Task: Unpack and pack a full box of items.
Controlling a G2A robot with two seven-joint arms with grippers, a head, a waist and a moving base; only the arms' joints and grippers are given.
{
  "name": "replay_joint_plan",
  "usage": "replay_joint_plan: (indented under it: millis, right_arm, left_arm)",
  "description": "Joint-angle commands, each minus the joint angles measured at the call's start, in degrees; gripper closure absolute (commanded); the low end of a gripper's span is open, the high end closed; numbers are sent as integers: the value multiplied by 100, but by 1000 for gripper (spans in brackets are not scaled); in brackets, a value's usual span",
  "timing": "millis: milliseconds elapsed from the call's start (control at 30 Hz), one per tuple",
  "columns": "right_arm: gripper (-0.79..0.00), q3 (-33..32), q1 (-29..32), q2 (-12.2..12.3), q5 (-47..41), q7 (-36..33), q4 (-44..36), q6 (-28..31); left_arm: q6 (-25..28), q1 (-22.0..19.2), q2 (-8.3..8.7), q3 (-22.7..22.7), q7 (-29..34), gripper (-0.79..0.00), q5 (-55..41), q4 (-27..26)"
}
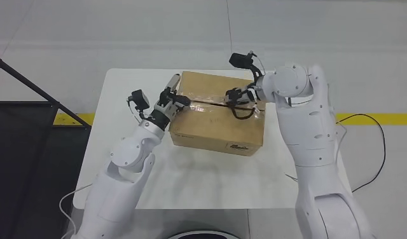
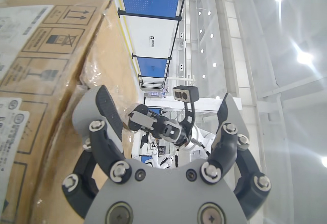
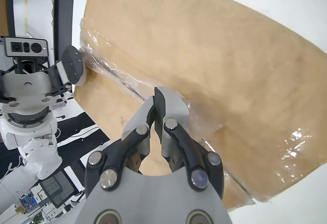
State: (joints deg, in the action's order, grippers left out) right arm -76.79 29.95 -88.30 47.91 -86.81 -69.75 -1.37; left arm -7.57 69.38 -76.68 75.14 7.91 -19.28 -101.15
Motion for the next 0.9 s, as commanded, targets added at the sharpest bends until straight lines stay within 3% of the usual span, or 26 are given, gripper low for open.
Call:
replay_joint_plan:
  millis: [0, 333, 533, 733, 867]
  right_arm:
    - [0, -3, 22, 25, -4, -34, 39, -14]
    - [0, -85, 239, 163, -152, -99, -265, 25]
    - [0, -312, 549, 266, -433, 51, -924, 176]
    - [0, -540, 937, 353, -912, 432, -1446, 451]
    - [0, -430, 969, 355, -1128, 1017, -1212, 510]
  left_arm:
    - [-1, 28, 5, 55, 9, -785, -19, -94]
    - [1, 138, 30, 337, 8, -785, -46, -209]
    - [80, 262, 51, 524, 19, -785, -20, -276]
    - [171, 402, 88, 734, 73, -785, 207, -386]
    - [189, 422, 107, 737, 49, -785, 560, -147]
